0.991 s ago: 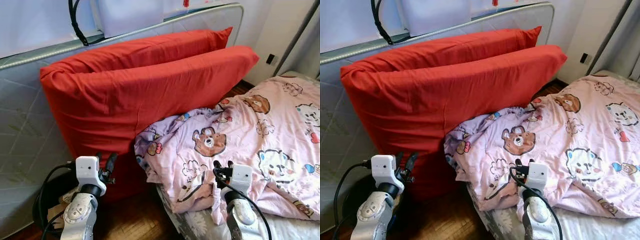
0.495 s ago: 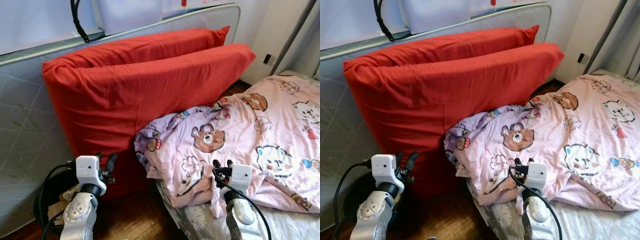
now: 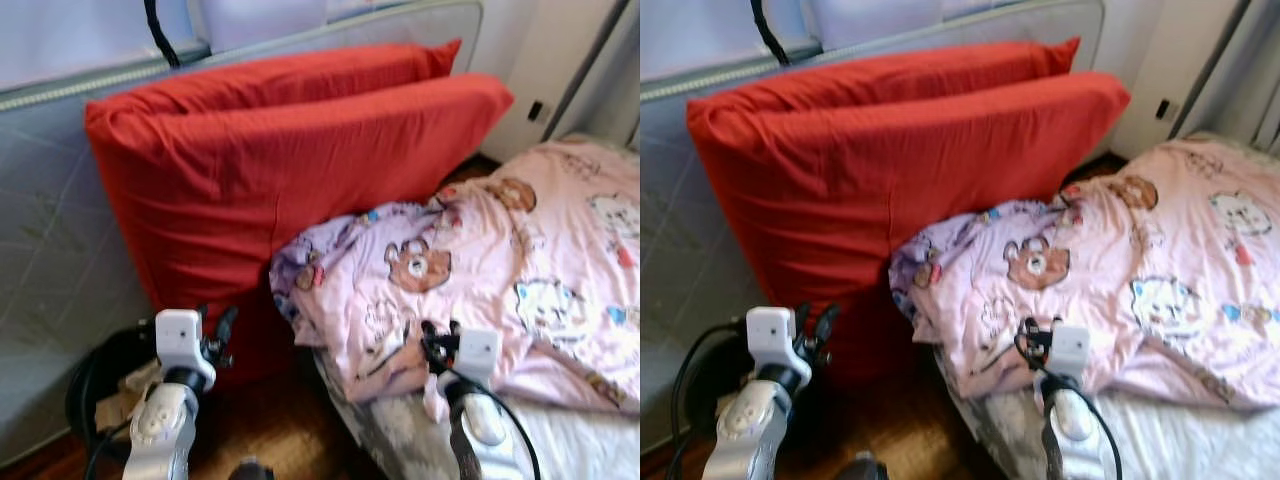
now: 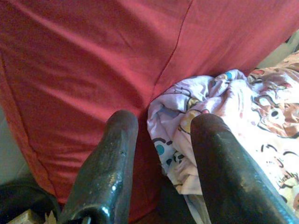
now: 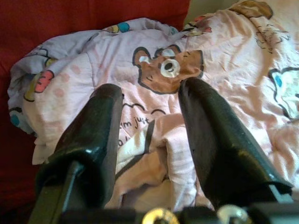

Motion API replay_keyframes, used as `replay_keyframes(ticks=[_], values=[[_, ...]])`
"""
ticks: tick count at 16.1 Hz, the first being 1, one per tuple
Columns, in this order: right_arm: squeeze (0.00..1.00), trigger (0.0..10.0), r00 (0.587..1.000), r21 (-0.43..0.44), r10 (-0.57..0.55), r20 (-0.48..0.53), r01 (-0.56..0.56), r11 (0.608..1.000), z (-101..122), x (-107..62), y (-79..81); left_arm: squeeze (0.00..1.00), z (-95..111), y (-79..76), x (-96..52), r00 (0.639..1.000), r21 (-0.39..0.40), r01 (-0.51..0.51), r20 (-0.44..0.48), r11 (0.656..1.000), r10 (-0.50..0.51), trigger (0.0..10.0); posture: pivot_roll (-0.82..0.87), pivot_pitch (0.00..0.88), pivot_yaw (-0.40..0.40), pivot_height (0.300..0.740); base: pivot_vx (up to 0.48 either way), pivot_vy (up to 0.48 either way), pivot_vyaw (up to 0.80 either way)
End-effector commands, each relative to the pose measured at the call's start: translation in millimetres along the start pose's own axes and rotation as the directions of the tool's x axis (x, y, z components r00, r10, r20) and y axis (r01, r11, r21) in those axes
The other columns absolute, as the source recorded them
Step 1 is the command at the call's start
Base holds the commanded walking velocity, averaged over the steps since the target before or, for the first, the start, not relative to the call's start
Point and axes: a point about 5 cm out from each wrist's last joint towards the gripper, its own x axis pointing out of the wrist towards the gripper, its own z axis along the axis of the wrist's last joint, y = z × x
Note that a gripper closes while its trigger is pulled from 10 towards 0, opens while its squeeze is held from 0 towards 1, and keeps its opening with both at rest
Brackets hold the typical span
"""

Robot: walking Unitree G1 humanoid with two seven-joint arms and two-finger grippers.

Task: Clean up the room

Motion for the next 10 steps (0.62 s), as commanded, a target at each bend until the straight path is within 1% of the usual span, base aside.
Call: replay_keyframes(ticks=[1, 6, 10], values=[[0.00, 10.0, 1.000, 0.003, -0.001, 0.000, 0.001, 1.000, 0.0, -0.7, 0.4, 0.00, 0.8, 0.6, -1.0, 1.000, -0.003, -0.004, -0.004, 1.000, 0.004, 10.0, 0.03, 0.073, -0.007, 0.655, 0.000, 0.000, 0.00], [0.00, 10.0, 1.000, -0.004, 0.005, -0.022, -0.005, 1.000, -2.5, -0.4, 1.8, 0.00, 0.5, -0.6, -0.6, 1.000, -0.006, 0.003, -0.008, 1.000, -0.004, 10.0, 0.03, 0.074, -0.006, 0.655, 0.000, 0.000, 0.00], [0.00, 10.0, 1.000, 0.009, 0.015, -0.013, -0.015, 1.000, -2.5, -1.2, 3.4, 0.00, -0.3, -1.9, -0.4, 1.000, -0.010, 0.017, -0.016, 1.000, -0.018, 10.0, 0.03, 0.074, -0.006, 0.655, 0.000, 0.000, 0.00]])
